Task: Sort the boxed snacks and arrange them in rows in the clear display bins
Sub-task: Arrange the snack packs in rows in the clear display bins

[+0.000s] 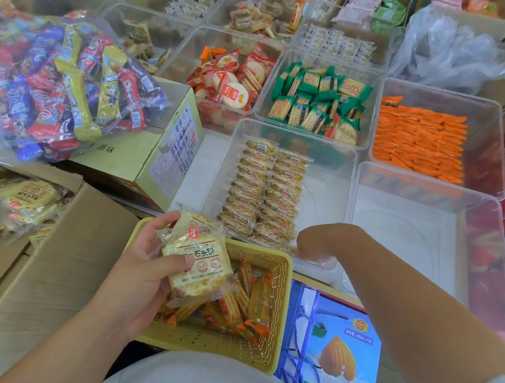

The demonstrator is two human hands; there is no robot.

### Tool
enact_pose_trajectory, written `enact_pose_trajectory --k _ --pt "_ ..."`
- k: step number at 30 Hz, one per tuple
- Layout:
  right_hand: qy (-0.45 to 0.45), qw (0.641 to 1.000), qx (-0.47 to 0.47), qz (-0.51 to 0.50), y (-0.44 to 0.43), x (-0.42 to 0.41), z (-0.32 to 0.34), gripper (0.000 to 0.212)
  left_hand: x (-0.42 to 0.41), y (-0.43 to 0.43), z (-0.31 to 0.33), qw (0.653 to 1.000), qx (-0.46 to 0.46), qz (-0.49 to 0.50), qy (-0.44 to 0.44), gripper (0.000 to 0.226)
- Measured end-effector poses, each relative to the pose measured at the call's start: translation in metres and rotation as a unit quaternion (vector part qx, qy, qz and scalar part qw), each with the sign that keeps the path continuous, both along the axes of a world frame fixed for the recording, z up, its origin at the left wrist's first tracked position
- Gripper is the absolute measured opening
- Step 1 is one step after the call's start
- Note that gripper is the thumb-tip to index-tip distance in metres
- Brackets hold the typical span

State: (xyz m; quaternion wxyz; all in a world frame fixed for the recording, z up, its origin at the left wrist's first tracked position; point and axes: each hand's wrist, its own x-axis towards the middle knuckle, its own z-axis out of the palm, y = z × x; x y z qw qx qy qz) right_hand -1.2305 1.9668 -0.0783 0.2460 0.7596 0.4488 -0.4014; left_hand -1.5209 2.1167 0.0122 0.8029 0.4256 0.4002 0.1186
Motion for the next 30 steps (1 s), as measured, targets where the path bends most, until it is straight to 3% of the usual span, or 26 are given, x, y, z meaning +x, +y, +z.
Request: enact_pose_trajectory --k 14,19,21,24,26,27,28,30 --pt "-0.008 0.999 0.016 -0.047 -0.004 -0.010 -0.007 0.026 0.004 -0.001 0.006 0.999 -0.025 0.014 -0.025 0.074" --pt "-0.038 0.989 0.132 -0.059 -0.003 -0.021 0.039 0.027 0.006 -0.001 0.009 0.999 -0.022 0.017 -0.036 0.079" --pt "-0.004 0.960 0.256 -0.110 -0.004 -0.037 0.065 0.037 0.008 -0.004 0.007 0.999 -0.004 0.032 -0.031 0.088" --pt "0.157 0.858 0.398 -0.285 -0.008 -0.077 0.099 0.031 0.014 -0.010 0.004 0.998 0.023 0.052 -0.025 0.106" --pt "0.285 0.792 0.388 -0.375 -0.011 -0.104 0.107 0.032 0.019 -0.014 0.004 0.998 0.024 0.053 -0.024 0.113" --pt "0.316 0.780 0.377 -0.388 -0.011 -0.114 0.107 0.044 0.021 -0.017 0.004 0.998 0.026 0.050 -0.020 0.112" --pt "0.338 0.770 0.371 -0.395 -0.011 -0.123 0.105 0.055 0.023 -0.019 0.004 0.999 0.032 0.038 -0.015 0.106" --pt "0.379 0.729 0.376 -0.428 -0.010 -0.137 0.102 0.059 0.025 -0.023 0.004 0.999 0.055 0.000 -0.002 0.075"
